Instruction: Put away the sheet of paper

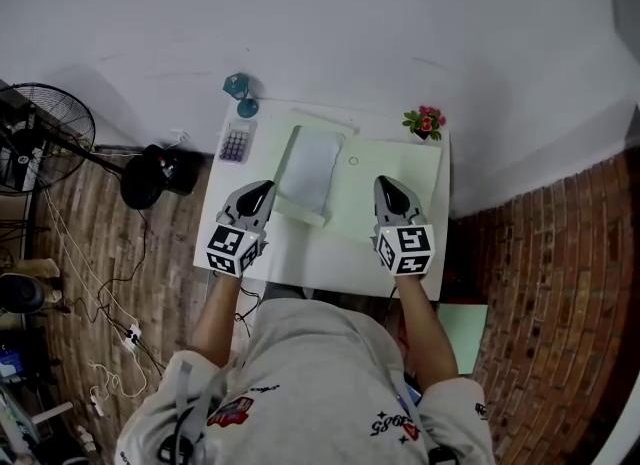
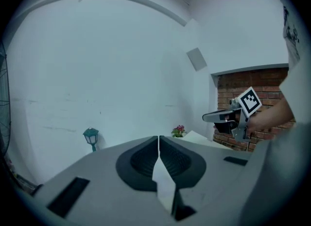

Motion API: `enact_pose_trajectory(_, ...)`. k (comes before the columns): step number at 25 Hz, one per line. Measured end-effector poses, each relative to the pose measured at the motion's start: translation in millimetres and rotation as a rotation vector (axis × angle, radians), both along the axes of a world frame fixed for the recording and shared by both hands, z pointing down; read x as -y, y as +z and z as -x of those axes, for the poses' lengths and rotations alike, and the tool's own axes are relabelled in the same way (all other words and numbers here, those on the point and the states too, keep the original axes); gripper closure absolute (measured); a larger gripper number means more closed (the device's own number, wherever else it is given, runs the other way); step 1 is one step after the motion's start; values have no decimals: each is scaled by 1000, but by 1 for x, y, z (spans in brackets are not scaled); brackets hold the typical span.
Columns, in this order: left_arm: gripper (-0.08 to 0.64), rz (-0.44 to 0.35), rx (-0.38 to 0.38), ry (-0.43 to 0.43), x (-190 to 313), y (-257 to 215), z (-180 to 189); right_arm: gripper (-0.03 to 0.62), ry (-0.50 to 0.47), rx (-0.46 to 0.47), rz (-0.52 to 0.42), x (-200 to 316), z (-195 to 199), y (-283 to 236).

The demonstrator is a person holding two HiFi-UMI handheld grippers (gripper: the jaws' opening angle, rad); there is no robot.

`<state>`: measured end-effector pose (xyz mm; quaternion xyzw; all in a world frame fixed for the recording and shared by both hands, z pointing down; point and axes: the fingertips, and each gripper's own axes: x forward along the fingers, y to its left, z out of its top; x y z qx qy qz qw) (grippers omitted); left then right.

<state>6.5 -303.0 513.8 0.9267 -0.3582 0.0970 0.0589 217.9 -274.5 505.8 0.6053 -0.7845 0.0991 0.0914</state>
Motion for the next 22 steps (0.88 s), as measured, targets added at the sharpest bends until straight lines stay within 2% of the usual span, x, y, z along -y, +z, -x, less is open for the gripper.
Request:
enact_pose_trajectory(6, 532, -33, -10, 25, 4, -14, -12, 592, 5, -22, -134, -14, 2, -48)
enact_pose_trajectory(11, 532, -45, -18, 17, 5, -20, -10, 598, -5, -25, -214, -26, 7, -68)
enact_pose_trajectory(22, 532, -38, -30, -5, 2, -14, -2, 598, -22, -2, -201, -33, 14, -56)
